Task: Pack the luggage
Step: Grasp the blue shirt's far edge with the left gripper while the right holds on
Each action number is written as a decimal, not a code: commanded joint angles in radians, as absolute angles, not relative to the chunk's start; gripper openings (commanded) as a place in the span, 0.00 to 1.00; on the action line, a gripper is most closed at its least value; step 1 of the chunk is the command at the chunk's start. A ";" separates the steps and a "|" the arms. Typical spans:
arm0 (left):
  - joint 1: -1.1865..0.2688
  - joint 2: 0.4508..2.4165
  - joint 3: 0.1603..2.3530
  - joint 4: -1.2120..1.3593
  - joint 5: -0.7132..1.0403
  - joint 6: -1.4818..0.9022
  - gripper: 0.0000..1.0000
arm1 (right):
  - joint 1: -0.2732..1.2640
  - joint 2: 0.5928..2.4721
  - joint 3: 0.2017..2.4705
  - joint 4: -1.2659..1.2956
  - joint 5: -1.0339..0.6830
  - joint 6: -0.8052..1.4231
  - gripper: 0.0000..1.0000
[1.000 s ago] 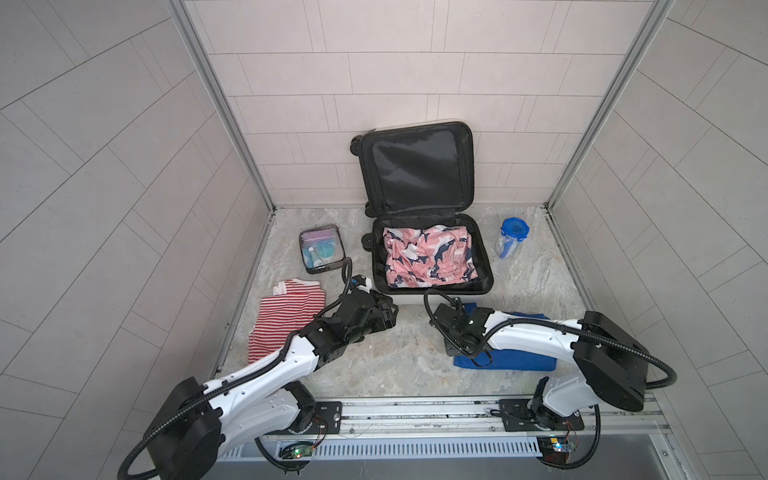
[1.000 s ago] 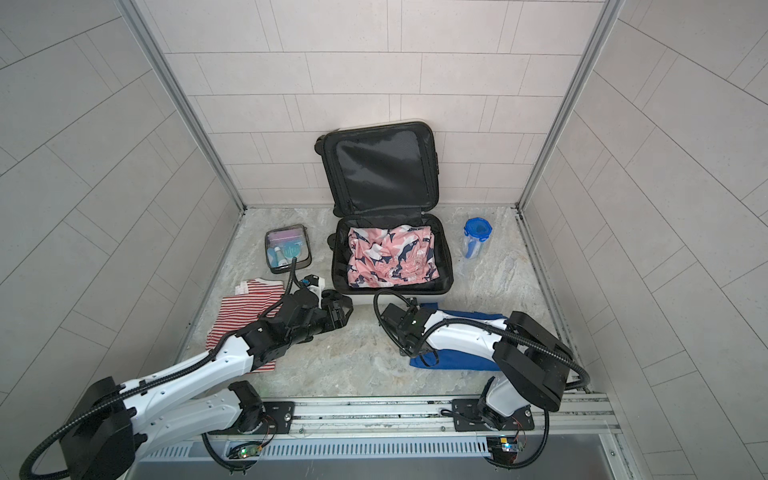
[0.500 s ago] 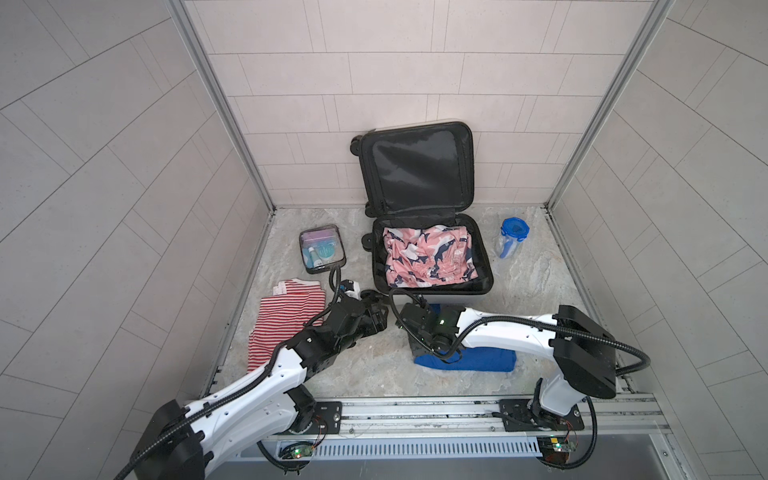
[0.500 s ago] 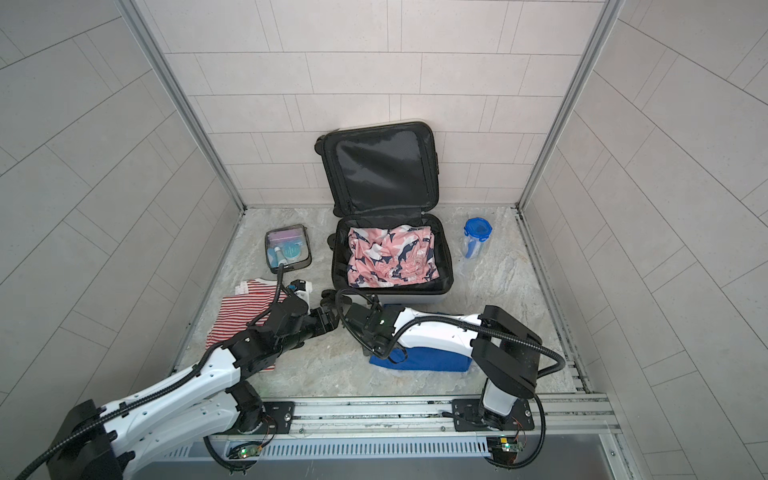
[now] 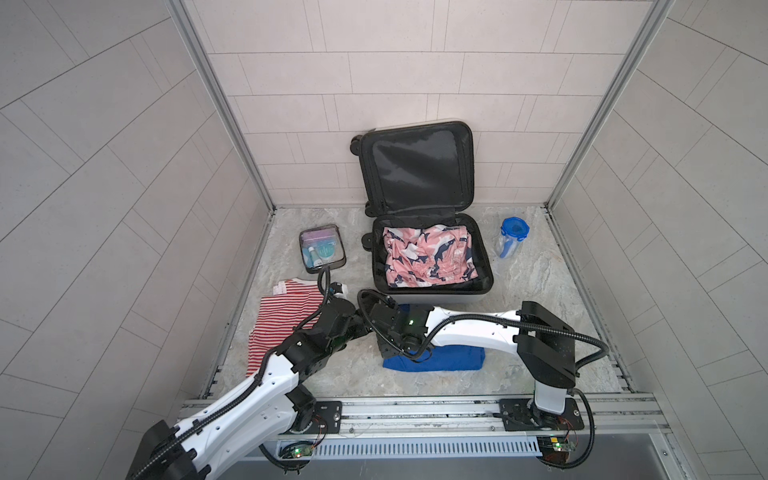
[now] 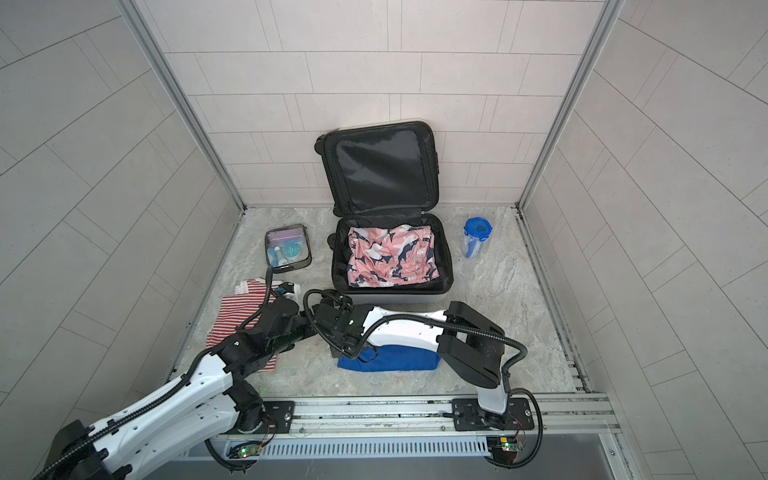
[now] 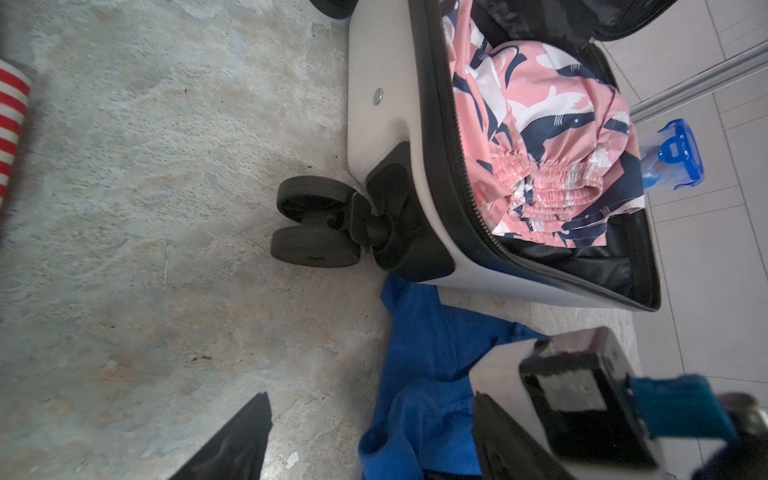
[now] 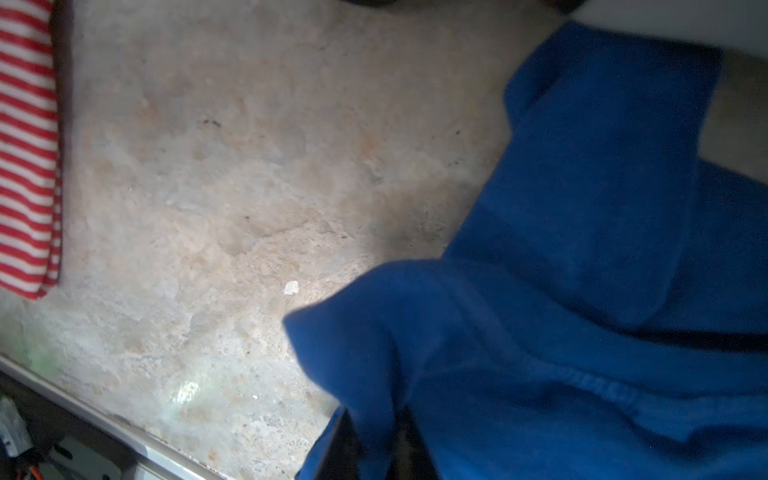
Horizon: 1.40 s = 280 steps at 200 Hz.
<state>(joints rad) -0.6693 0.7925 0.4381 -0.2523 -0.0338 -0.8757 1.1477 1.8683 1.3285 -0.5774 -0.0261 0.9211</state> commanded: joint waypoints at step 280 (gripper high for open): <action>-0.801 0.953 0.522 -0.308 0.111 -0.799 0.78 | 0.736 0.649 0.537 -0.659 0.176 0.797 0.82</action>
